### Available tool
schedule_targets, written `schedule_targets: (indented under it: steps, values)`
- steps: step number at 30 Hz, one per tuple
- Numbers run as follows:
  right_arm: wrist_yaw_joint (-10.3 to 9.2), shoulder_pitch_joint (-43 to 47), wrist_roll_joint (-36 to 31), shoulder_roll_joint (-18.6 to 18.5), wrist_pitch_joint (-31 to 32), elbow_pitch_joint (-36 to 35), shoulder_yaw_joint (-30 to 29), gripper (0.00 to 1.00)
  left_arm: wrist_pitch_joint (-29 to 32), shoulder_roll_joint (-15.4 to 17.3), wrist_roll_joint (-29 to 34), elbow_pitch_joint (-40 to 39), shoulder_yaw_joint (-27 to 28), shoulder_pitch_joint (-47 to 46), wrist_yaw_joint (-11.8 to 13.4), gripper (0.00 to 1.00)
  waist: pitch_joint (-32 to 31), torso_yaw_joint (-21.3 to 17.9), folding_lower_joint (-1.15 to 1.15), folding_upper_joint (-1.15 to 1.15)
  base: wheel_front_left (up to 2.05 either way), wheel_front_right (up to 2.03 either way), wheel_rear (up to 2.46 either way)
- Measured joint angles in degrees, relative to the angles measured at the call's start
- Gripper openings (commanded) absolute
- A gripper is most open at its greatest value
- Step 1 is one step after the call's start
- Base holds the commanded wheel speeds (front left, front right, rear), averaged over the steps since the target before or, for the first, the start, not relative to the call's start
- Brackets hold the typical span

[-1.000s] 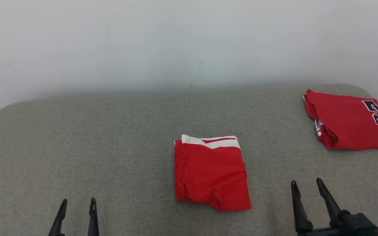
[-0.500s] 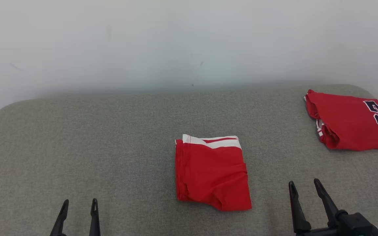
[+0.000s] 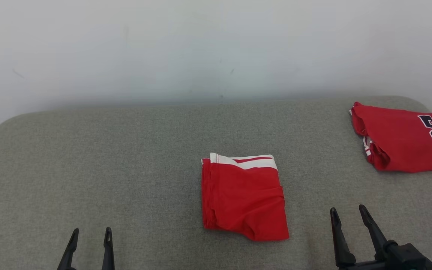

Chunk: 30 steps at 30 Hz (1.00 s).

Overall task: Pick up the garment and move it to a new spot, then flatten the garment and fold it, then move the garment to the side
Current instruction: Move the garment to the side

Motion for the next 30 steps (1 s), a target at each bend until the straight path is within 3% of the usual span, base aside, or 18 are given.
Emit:
schedule_targets:
  steps: [17,30]
  values:
    - [0.00,-3.03,0.03,-1.34,0.00,1.57,0.97,1.00,0.00,0.02,-0.23,0.16,-1.07,-0.63,0.34,1.00,1.46,1.20,0.00,0.00,0.00,0.00,0.00]
    - [0.00,-21.21,2.92,-5.95,3.97,20.18,7.44,1.00,0.00,-0.94,-0.45,1.40,-2.87,-5.80,-0.16,1.00,5.75,5.35,0.01,0.00,0.00,0.00,0.00]
